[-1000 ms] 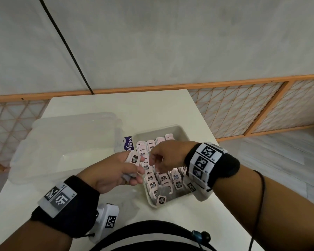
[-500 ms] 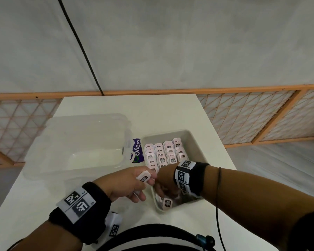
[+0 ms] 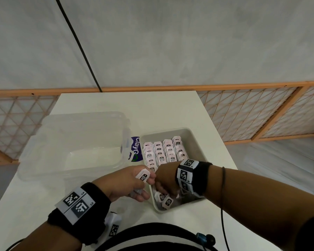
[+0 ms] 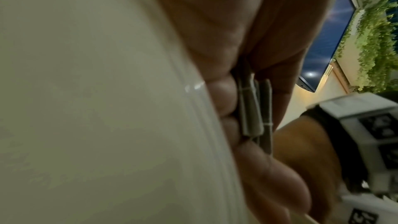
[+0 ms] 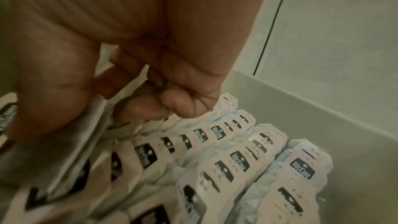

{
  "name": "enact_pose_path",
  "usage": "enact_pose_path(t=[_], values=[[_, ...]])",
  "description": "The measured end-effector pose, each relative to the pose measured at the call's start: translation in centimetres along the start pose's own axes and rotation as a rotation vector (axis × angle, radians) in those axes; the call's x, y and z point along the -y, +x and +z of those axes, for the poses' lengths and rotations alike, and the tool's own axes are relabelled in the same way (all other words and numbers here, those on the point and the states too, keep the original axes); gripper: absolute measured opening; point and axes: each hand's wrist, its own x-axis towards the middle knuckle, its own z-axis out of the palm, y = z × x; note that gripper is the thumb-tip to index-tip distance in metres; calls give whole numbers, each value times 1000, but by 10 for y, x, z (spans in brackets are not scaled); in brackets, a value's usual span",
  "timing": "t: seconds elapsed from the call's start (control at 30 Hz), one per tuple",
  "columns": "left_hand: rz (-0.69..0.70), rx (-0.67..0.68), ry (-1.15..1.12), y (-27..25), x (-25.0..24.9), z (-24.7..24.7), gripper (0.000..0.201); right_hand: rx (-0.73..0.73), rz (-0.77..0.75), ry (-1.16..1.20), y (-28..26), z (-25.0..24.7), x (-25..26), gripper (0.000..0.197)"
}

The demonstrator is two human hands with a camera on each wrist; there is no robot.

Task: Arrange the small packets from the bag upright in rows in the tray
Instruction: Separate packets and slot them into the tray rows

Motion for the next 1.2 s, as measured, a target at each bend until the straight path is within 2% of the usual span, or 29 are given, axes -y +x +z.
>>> enact_pose_path(t=[0.1,0.23,0.3,0.4,0.47,0.63,0.73,0.8,0.97,1.03,1.13,1.2], values=[[24,-16,27,-1,-2,2,40,-45,20,145,-14,-8,-7,20],[128,-117,-14,-4,-8,2,32,-227,67,347,-34,-20,-21,21],[200,-202,-81,-5,-12,0,26,-322,87,568,-46,-24,-29,26],[278,-275,-173,-6,-20,-2,32,-386,32,980,-64,-27,-33,37],[309,-298,-203,-6,-24,-1,33,-398,-21,1096,-72,-27,-31,38],[391,-429,-152,-5,-32,5,24,-451,-57,1172,-71,-19,-23,37],[476,-530,45,-8,-35,5,30,-564,-38,1011,-74,-20,-20,31],[512,-563,170,-11,-39,4,38,-686,-20,993,-78,-22,-16,20],[566,-575,156,-19,-50,5,42,-876,37,975,-81,-23,-15,7],[572,-563,120,-20,-51,4,46,-923,51,1099,-82,-22,-17,5],[556,-549,55,-21,-50,2,50,-936,-61,1367,-86,-20,-16,7],[562,-551,54,-21,-49,3,48,-924,-109,1438,-87,-20,-14,7]])
